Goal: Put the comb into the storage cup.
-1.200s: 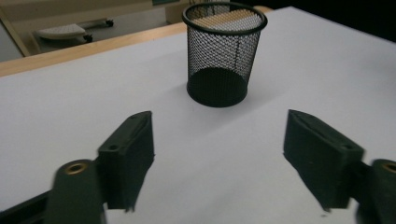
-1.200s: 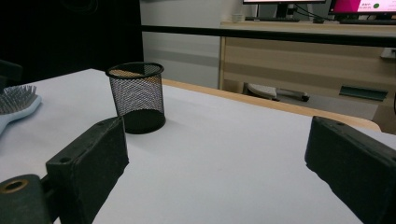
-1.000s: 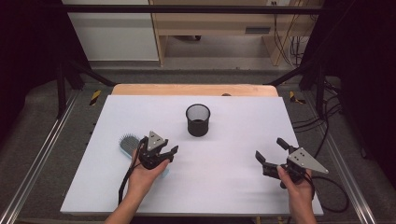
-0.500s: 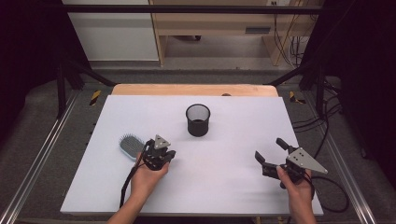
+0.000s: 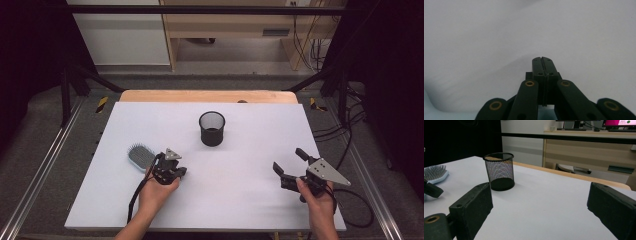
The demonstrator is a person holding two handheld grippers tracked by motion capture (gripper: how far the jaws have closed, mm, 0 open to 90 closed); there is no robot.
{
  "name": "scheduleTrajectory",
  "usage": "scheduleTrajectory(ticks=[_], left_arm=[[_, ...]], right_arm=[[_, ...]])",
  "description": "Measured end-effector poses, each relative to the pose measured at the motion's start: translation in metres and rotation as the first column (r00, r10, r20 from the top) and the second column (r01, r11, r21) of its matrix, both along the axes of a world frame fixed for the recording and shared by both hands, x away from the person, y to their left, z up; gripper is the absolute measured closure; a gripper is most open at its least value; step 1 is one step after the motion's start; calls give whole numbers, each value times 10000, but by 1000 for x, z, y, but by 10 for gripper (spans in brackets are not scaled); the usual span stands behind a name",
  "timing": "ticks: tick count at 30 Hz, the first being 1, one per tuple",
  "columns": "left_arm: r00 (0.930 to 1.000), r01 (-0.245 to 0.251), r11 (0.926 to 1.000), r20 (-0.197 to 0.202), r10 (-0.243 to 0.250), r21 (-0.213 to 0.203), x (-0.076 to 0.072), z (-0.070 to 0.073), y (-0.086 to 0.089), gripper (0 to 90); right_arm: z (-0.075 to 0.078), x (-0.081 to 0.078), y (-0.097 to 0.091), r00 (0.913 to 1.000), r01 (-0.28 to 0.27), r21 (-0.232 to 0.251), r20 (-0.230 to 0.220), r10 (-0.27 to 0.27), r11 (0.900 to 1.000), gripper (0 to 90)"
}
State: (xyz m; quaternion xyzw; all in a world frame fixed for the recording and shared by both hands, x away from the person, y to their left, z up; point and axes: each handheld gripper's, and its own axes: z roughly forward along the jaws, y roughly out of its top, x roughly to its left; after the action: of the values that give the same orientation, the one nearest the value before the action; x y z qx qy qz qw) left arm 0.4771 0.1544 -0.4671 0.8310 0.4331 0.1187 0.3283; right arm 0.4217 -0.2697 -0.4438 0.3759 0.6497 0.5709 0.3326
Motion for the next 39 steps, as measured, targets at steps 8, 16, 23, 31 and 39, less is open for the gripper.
scheduleTrajectory(ticks=[8, 16, 23, 31, 39], left_arm=[[9993, -13, 10000, -368, 15, 48, -3, 1, 5, 900], [9969, 233, 9994, -755, -212, 272, -8, 4, 12, 900], [9915, 631, 9956, -1181, -547, 689, -19, 7, 23, 900], [9890, 615, 9944, -1398, -492, 854, -35, 9, 41, 900], [9864, 577, 9908, -1601, -377, 1226, -52, 11, 72, 900]], right_arm=[[0, 0, 0, 10000, -17, -25, -17, 17, 10000, 63], [0, 0, 0, 10000, -56, -37, -53, 56, 10000, 63], [-1, -1, 2, 9999, -84, -90, -96, 83, 9999, 63], [-1, -1, 3, 9999, -121, -205, -118, 119, 9997, 62], [-2, -1, 4, 9998, -125, -239, -157, 121, 9996, 63]])
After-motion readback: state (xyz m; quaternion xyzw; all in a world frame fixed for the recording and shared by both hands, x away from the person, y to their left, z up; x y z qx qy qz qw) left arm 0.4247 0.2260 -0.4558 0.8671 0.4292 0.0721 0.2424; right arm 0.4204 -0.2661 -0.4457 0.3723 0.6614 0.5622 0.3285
